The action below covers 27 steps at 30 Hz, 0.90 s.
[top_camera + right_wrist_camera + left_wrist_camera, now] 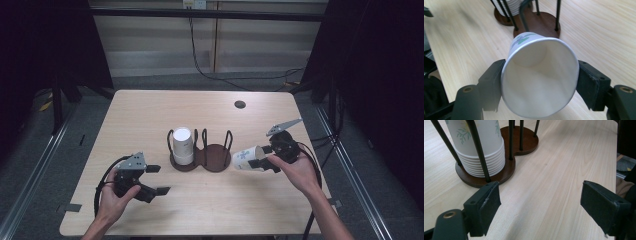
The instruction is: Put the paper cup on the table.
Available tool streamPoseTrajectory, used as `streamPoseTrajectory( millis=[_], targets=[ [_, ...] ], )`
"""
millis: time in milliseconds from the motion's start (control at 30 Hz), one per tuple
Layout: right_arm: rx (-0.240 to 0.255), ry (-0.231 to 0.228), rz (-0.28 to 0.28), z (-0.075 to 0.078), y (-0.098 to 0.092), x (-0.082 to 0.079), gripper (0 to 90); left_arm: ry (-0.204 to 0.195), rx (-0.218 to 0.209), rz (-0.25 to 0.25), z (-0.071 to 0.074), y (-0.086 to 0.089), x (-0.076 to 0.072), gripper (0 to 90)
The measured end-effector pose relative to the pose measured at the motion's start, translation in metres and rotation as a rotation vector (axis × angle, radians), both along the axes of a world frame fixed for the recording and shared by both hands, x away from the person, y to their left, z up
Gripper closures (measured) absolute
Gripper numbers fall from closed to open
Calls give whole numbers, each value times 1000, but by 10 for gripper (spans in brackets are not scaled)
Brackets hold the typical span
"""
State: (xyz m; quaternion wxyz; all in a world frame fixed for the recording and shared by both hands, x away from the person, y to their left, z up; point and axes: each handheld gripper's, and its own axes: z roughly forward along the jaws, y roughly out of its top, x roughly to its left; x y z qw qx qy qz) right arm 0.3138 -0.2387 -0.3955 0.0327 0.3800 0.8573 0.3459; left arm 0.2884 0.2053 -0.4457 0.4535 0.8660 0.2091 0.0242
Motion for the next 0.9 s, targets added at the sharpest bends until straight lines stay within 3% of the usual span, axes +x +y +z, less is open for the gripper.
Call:
streamPoseTrajectory(
  millis=[167, 233, 567, 900],
  targets=[
    [-24, 19, -27, 0, -3, 9, 286, -1, -6, 4, 0, 1, 0, 161],
    [-62, 36, -42, 1, -4, 14, 286, -2, -1, 1, 0, 1, 0, 161],
    [-129, 73, -31, 3, -4, 27, 278, -8, 3, -2, 1, -1, -1, 161],
    [-213, 116, -54, 1, 0, 41, 272, -7, 16, -10, 1, -3, -2, 162]
  ],
)
